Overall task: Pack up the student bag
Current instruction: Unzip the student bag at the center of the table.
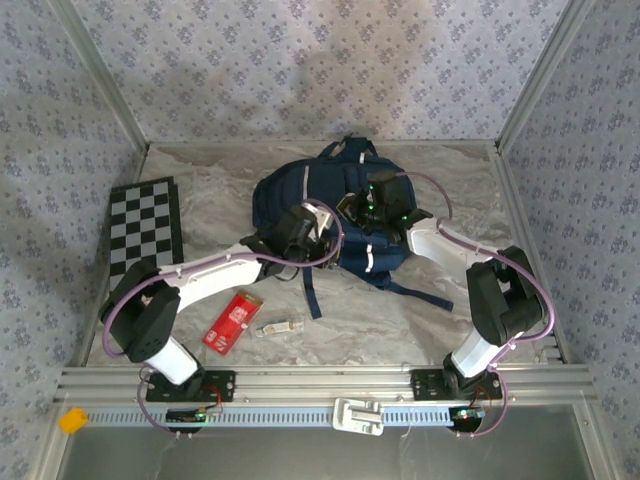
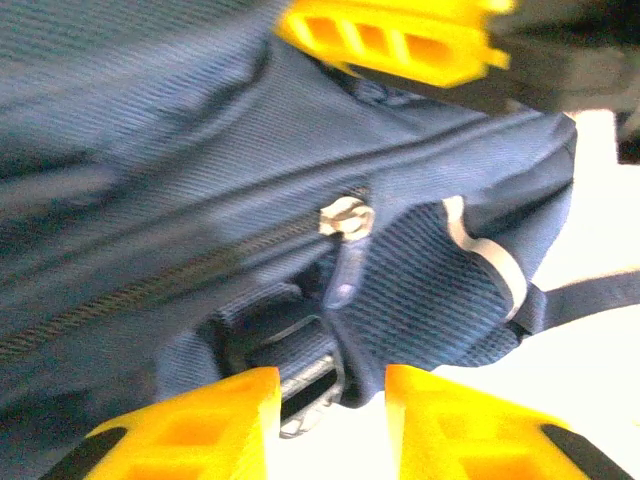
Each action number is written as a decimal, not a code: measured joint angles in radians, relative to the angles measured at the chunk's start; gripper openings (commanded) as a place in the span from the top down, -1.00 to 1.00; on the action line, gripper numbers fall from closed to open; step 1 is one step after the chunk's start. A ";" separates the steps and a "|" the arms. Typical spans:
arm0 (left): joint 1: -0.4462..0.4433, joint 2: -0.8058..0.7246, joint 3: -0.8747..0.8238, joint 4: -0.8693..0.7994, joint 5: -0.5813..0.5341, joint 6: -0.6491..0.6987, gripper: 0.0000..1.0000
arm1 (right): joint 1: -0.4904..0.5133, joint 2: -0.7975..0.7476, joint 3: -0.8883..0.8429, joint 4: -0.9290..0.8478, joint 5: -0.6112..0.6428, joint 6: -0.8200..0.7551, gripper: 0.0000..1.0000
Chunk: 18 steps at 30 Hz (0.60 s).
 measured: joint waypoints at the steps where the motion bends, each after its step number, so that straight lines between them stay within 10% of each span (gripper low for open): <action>1: -0.014 0.000 0.000 0.004 -0.013 -0.016 0.21 | 0.000 0.000 0.000 0.000 0.000 0.001 1.00; 18: -0.058 0.168 0.141 -0.028 -0.219 -0.082 0.17 | 0.003 0.006 0.014 -0.001 0.000 0.034 1.00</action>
